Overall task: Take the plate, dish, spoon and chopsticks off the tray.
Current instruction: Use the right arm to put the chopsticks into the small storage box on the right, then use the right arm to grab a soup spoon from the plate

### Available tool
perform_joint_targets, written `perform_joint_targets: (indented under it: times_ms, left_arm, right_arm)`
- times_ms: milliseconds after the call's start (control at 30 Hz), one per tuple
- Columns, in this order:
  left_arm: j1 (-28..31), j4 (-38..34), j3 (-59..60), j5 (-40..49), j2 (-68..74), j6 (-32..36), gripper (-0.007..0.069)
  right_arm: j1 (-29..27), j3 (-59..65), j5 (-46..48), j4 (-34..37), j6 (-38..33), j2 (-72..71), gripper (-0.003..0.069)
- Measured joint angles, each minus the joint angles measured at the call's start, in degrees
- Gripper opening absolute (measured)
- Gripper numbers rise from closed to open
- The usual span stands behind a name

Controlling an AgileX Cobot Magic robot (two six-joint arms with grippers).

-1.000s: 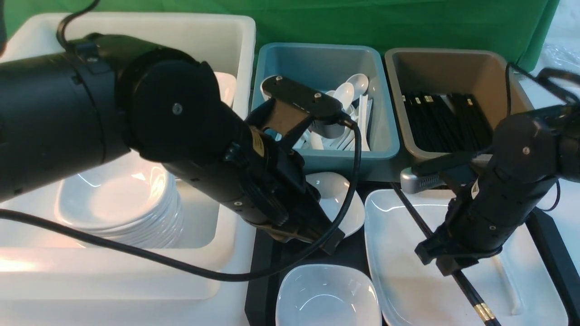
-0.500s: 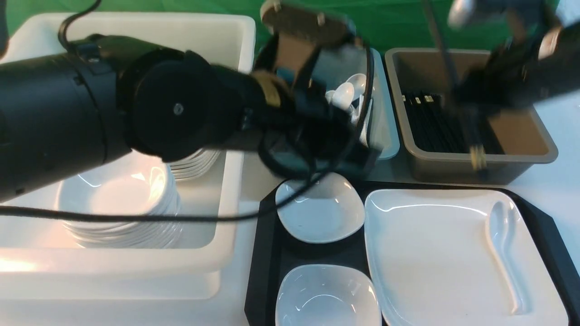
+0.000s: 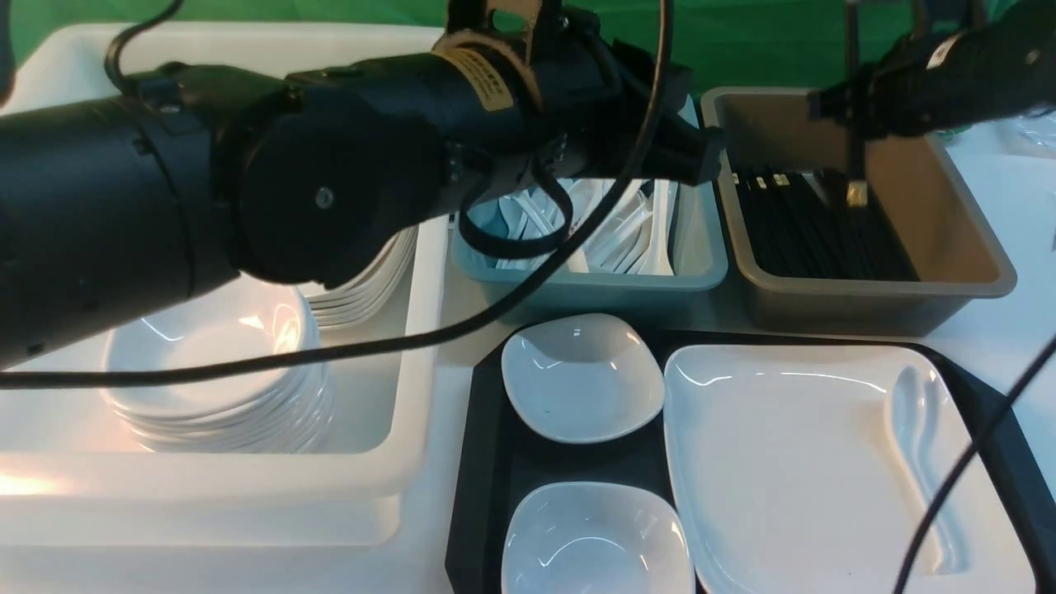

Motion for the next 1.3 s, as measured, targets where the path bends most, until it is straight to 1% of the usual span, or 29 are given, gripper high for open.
perform_joint_targets:
  times_ms: [67, 100, 133, 267, 300, 367, 433, 467, 500, 533, 567, 600, 633, 667, 700, 733, 767, 833, 900, 1000, 1033, 1067, 1133, 1167, 1300]
  left_arm:
    - [0.0, 0.0, 0.0, 1.0, 0.0, 0.3, 0.0012]
    - [0.0, 0.1, 0.0, 2.2, 0.0, 0.4, 0.0012]
    - [0.0, 0.1, 0.0, 2.4, 0.0, 0.4, 0.0012]
    - [0.0, -0.2, 0.0, 4.5, 0.0, 0.6, 0.0013]
    - [0.0, -0.5, 0.0, 4.6, 0.0, 0.6, 0.0013]
    - [0.0, -0.9, 0.0, 5.6, 0.0, 0.6, 0.0013]
    - [0.0, -1.0, 0.0, 6.6, 0.0, 0.6, 0.0013]
    - [0.0, -1.0, 0.0, 7.0, 0.0, 0.6, 0.0013]
    - [0.0, -1.0, 0.0, 7.9, 0.0, 0.7, 0.0013]
    - [0.0, -1.0, 0.0, 8.4, 0.0, 0.8, 0.0013]
    - [0.0, -1.0, 0.0, 9.6, 0.0, 0.8, 0.0013]
    - [0.0, -1.0, 0.0, 11.6, 0.0, 0.8, 0.0013]
    - [0.0, -0.8, 0.0, 14.0, 0.0, 0.8, 0.0013]
    - [0.0, -0.5, 0.0, 16.3, 0.0, 0.8, 0.0013]
    - [0.0, -0.3, 0.0, 16.9, 0.0, 0.8, 0.0013]
    - [0.0, 0.9, 0.0, 23.4, 0.0, 1.0, 0.0013]
    - [0.0, 1.2, 0.0, 25.6, 0.0, 1.3, 0.0013]
    - [0.0, 1.8, 0.0, 31.9, 0.2, 4.0, 0.0013]
    - [0.0, 1.7, 0.0, 36.9, 0.6, 9.2, 0.0013]
    - [0.0, 0.3, 0.0, 40.2, 1.3, 14.8, 0.0013]
    - [0.0, 0.1, 0.0, 40.3, 1.3, 15.1, 0.0013]
    - [0.0, -0.8, 0.0, 40.4, 1.3, 16.1, 0.0013]
    - [0.0, -1.3, 0.0, 40.1, 1.3, 16.4, 0.0013]
    - [0.0, -1.3, 0.0, 40.0, 1.3, 16.4, 0.0013]
    - [0.0, -1.4, 0.0, 39.5, 1.5, 16.5, 0.0013]
  right_arm:
    - [0.0, 0.0, 0.0, 0.0, 0.0, 1.3, 0.0155]
    - [0.0, 0.0, 0.5, 0.0, 0.0, 2.4, 0.0182]
    - [0.0, 0.0, 0.7, 0.0, 0.0, 2.5, 0.0194]
    - [0.0, 0.0, 5.6, 0.0, 0.0, 2.3, 0.0393]
    - [0.0, 0.0, 5.9, 0.0, 0.0, 2.2, 0.0407]
    - [0.0, 0.0, 11.8, -0.1, 0.0, -0.1, 0.0440]
    - [0.0, 0.0, 18.4, -0.1, 0.0, -3.1, 0.0414]
    - [0.0, 0.0, 21.8, -0.1, -0.2, -4.7, 0.0372]
    - [0.0, 0.0, 28.5, -0.1, -1.1, -7.6, 0.0299]
    - [0.0, 0.0, 32.5, -0.1, -1.5, -9.3, 0.0242]
    - [0.0, 0.0, 36.5, -0.1, -2.0, -11.0, 0.0167]
    - [0.0, 0.2, 42.1, 0.0, -2.3, -13.4, 0.0108]
    - [0.0, 0.6, 45.4, 0.0, -2.5, -14.9, 0.0072]
    - [0.0, 1.7, 48.7, 0.0, -2.6, -16.8, 0.0055]
    - [0.0, 2.0, 49.2, 0.0, -2.6, -17.2, 0.0055]
    - [0.0, 5.1, 51.8, 0.1, -2.5, -20.6, 0.0052]
    - [0.0, 7.3, 51.8, 0.2, -2.4, -21.7, 0.0058]
    - [0.0, 12.8, 51.3, 0.3, -2.1, -24.9, 0.0095]
    - [0.0, 19.9, 48.2, 0.3, -1.0, -28.0, 0.0164]
    - [0.0, 30.4, 39.1, 0.2, 1.0, -30.2, 0.0333]
    - [0.0, 31.0, 39.2, 0.2, 1.0, -30.2, 0.0344]
    - [0.0, 35.4, 33.0, 0.2, 2.0, -29.8, 0.0409]
    - [0.0, 39.3, 28.3, 0.1, 2.2, -28.7, 0.0443]
    - [0.0, 40.5, 25.9, 0.0, 2.2, -27.7, 0.0448]
    - [0.1, 43.1, 20.5, 0.0, 2.2, -22.9, 0.0426]
